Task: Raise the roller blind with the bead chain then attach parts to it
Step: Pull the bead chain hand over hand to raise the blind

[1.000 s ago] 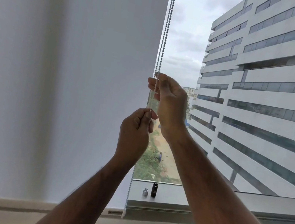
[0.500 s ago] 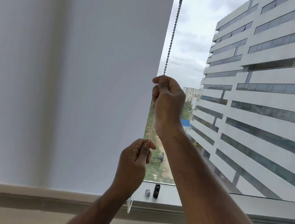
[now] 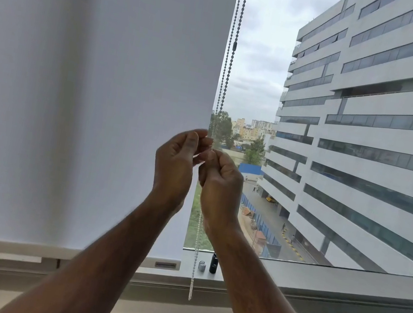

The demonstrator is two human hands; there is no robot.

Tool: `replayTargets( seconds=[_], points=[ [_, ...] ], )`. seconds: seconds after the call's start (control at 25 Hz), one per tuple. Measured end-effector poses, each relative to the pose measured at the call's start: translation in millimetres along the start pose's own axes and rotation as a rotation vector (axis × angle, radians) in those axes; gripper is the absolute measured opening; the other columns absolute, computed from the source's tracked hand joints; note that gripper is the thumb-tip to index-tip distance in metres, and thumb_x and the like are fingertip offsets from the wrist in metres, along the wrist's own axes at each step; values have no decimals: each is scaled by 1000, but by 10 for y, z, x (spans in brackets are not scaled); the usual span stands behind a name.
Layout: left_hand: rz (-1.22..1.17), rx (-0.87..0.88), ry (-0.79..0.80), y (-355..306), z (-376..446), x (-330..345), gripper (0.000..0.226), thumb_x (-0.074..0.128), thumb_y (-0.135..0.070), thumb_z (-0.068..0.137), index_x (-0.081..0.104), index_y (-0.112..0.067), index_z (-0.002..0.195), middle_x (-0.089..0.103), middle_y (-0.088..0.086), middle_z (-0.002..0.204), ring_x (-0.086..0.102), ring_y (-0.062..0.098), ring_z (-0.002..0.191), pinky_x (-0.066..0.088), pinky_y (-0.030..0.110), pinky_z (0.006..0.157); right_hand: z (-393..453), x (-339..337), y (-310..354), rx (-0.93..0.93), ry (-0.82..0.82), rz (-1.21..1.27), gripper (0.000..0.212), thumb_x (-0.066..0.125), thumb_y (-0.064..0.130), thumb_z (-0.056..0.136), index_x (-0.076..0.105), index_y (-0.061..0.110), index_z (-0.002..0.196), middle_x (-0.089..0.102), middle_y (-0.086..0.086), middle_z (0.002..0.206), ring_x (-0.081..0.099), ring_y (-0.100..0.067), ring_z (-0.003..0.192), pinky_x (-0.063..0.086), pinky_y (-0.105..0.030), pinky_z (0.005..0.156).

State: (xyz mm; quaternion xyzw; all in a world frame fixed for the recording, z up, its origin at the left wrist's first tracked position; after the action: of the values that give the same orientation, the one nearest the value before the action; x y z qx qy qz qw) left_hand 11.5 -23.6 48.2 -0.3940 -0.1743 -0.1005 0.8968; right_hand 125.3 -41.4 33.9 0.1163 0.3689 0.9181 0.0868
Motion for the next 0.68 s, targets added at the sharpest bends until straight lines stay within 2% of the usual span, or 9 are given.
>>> replayTargets(
  seconds=[0.08, 0.2, 0.32, 0.36, 0.4, 0.48, 0.56, 0.68],
  points=[
    [-49, 19, 23, -246, 166, 177, 26, 48, -14, 109, 75, -13, 110, 80, 7, 100, 77, 23, 98, 62, 32, 83, -94, -13, -80, 14, 5, -7, 26, 53, 14, 106, 74, 14, 91, 57, -2, 61, 47, -7, 56, 41, -27, 54],
    [-83, 8, 65, -487, 327, 408, 26, 48, -13, 109, 70, -7, 120, 79, 12, 108, 78, 24, 100, 62, 34, 86, -226, -35, -177, 32, 17, -9, 26, 53, 14, 106, 73, 17, 89, 55, 4, 60, 45, -8, 56, 39, -26, 52],
    [-96, 7, 84, -627, 420, 542, 27, 48, -14, 109, 67, -4, 125, 78, 12, 112, 78, 20, 96, 64, 28, 75, -375, -52, -263, 55, 27, -26, 27, 53, 14, 106, 73, 20, 89, 56, 2, 62, 47, -10, 57, 40, -26, 53],
    [-98, 8, 85, -649, 447, 571, 27, 49, -15, 109, 67, -5, 126, 78, 11, 110, 78, 18, 89, 62, 26, 68, -427, -59, -290, 67, 31, -26, 27, 53, 14, 106, 73, 19, 89, 56, 1, 62, 47, -12, 58, 40, -27, 54],
    [-93, 12, 78, -658, 476, 590, 27, 50, -16, 109, 68, -6, 125, 79, 7, 104, 76, 13, 77, 58, 23, 60, -475, -64, -318, 77, 35, -21, 26, 52, 13, 106, 73, 18, 90, 55, 1, 62, 46, -12, 58, 39, -27, 54],
    [-62, 45, 50, -636, 514, 586, 24, 53, -16, 108, 72, -8, 121, 75, 1, 82, 58, 7, 55, 45, 22, 49, -566, -73, -373, 86, 49, -15, 26, 52, 10, 106, 72, 16, 90, 53, 3, 60, 45, -12, 57, 39, -28, 54],
    [-19, 87, 32, -580, 498, 543, 23, 53, -14, 107, 75, -9, 113, 63, -2, 68, 44, 6, 49, 37, 21, 49, -644, -77, -436, 97, 68, -12, 27, 51, 9, 106, 72, 15, 90, 52, 5, 59, 44, -12, 56, 38, -28, 54],
    [26, 114, 30, -469, 399, 437, 25, 53, -11, 107, 77, -12, 100, 55, 0, 65, 40, 8, 48, 34, 21, 47, -763, -70, -584, 160, 118, 11, 28, 49, 13, 107, 71, 15, 90, 51, 5, 55, 43, -10, 52, 37, -26, 50]
  ],
)
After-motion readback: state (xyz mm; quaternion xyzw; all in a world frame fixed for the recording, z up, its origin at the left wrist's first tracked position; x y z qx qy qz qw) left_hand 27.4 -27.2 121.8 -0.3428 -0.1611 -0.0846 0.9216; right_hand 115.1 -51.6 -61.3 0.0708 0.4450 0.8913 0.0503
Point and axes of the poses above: each hand's wrist, its own z-axis towards the middle knuckle, its own x-axis out of the palm, y = z × x, the point moved 7 cm from there along z, towards the middle knuckle
